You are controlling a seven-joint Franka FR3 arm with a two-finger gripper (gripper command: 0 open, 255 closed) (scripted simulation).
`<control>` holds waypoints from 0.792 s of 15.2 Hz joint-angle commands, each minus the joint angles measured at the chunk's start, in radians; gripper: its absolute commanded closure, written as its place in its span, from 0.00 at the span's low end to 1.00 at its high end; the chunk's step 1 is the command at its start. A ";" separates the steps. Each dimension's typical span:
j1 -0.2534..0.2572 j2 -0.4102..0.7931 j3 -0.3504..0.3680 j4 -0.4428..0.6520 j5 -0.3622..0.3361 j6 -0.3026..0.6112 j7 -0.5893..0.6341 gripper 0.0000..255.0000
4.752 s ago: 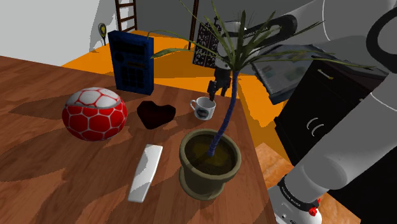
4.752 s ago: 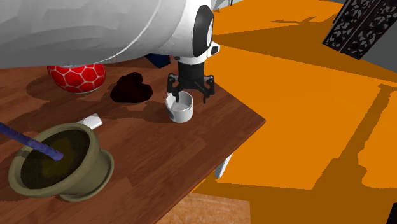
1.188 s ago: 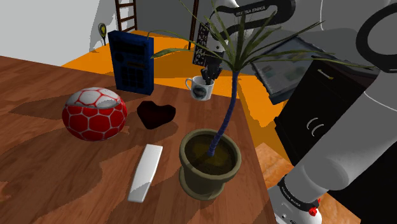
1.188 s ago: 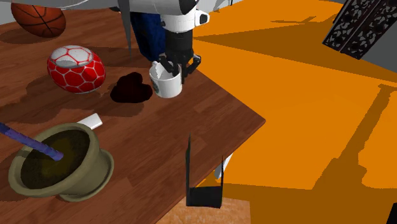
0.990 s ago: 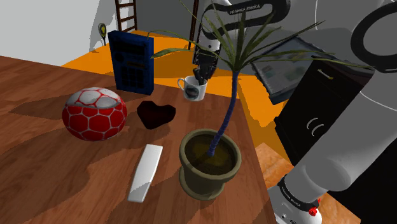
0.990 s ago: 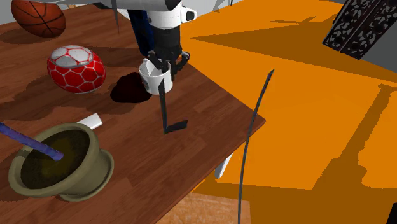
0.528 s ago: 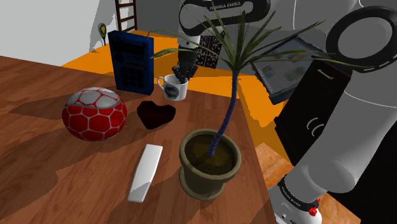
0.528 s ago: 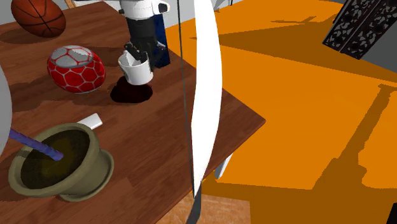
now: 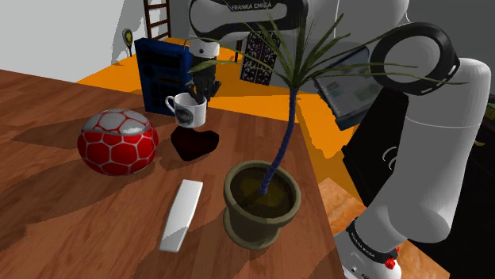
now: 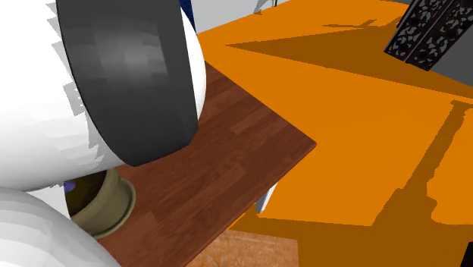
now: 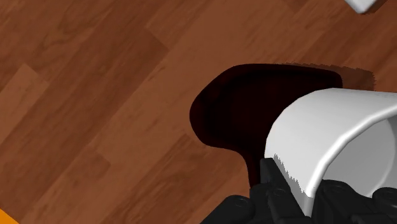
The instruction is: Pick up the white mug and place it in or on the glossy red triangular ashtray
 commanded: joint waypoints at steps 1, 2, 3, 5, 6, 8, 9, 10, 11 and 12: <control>0.007 0.019 0.001 0.007 -0.003 0.013 0.008 1.00; 0.006 0.020 0.001 -0.005 -0.003 0.025 0.008 1.00; 0.006 0.021 0.001 -0.016 -0.003 0.038 0.007 1.00; 0.006 0.025 0.000 -0.038 -0.004 0.063 0.007 1.00; 0.006 0.027 0.000 -0.048 -0.004 0.076 0.006 1.00; 0.006 0.033 0.000 -0.067 -0.005 0.100 0.005 1.00; 0.006 0.035 -0.001 -0.077 -0.005 0.112 0.005 1.00; 0.006 0.038 -0.001 -0.086 -0.006 0.124 0.005 1.00; 0.006 0.042 -0.001 -0.094 -0.006 0.136 0.004 1.00; 0.006 0.045 -0.002 -0.103 -0.007 0.148 0.004 1.00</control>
